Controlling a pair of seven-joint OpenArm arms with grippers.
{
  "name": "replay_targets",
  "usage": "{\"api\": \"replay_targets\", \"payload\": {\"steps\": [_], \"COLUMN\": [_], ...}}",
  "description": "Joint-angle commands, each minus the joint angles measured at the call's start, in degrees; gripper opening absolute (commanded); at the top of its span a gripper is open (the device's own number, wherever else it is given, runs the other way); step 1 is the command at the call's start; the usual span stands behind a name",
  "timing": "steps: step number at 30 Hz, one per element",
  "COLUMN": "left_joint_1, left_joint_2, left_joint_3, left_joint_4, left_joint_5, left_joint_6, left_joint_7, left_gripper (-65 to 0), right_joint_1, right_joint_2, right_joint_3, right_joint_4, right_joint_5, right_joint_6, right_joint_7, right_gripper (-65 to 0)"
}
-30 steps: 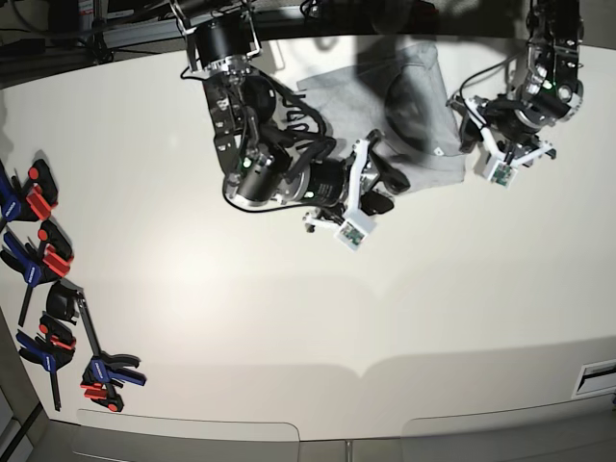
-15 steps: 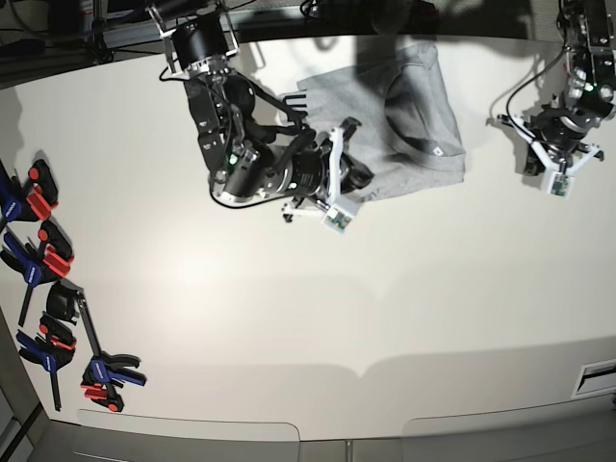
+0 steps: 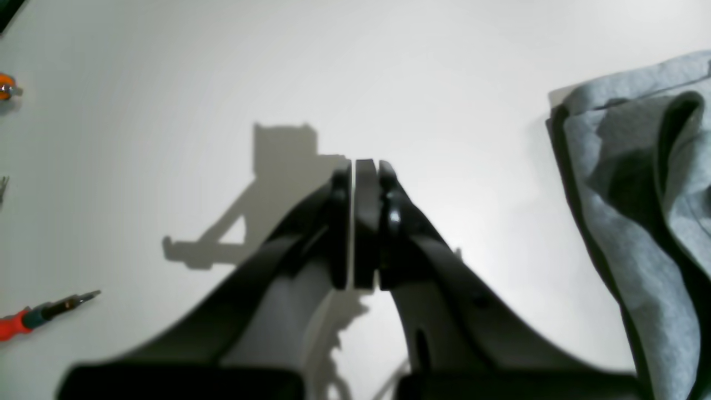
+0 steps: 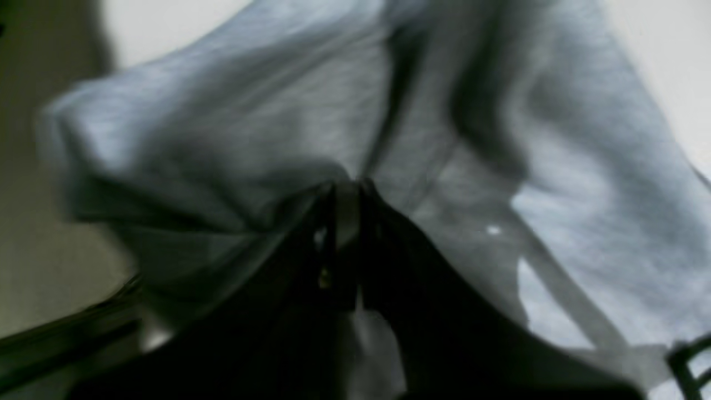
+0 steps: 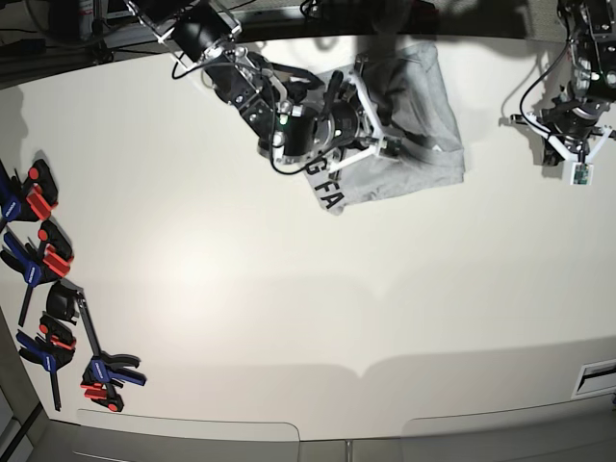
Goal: Fold the T-shirt properly
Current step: 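Drag the folded shirt with the right gripper toward the clamps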
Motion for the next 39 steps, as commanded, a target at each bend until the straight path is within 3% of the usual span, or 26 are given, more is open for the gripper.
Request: {"api": "replay_targets", "payload": {"steps": [1, 7, 12, 17, 21, 26, 32, 39], "left_joint_1": [-0.26, -0.26, -0.26, -0.26, -0.26, -0.26, -0.26, -0.28], "left_joint_2": [-0.87, -0.87, -0.48, 1.68, 3.78, 5.09, 5.14, 5.11], "left_joint_3": [-0.39, -0.39, -0.39, -0.37, -0.37, -0.37, -0.37, -0.37], "left_joint_4": [1.01, 1.01, 1.01, 1.01, 1.01, 1.01, 1.01, 1.01], "left_joint_5": [-0.31, -0.35, -0.37, -2.82, -2.95, -5.42, -9.79, -10.4], "left_joint_6": [0.26, 0.28, 0.26, 0.04, -0.17, -4.11, -6.93, -7.96], "left_joint_7": [-0.92, -0.92, -0.92, -0.94, -1.16, -1.07, -1.09, -1.14], "left_gripper": [-65.0, -65.0, -65.0, -65.0, -65.0, -65.0, -65.0, -65.0], "right_joint_1": [0.81, 0.81, 0.74, 0.81, 0.76, 0.26, -3.54, -9.73], "right_joint_2": [-0.02, -0.17, -0.15, -0.15, 0.22, 3.5, 8.13, 8.55], "right_joint_3": [1.27, 11.02, 25.38, 43.71, 58.58, 72.85, 82.99, 88.08], "right_joint_4": [-0.81, -14.25, -21.97, -22.58, -22.58, -22.6, -22.6, -22.6], "right_joint_5": [-0.57, -1.05, -1.05, -1.03, -1.03, -1.03, -0.15, 7.13], "right_joint_6": [0.28, 0.28, 0.28, -6.47, -8.63, -12.46, -14.03, -14.01], "right_joint_7": [0.98, 1.86, 1.68, 0.81, 0.74, 0.11, -0.11, 0.0], "right_gripper": [-65.0, -65.0, -65.0, -65.0, -65.0, -65.0, -65.0, -65.0]}}
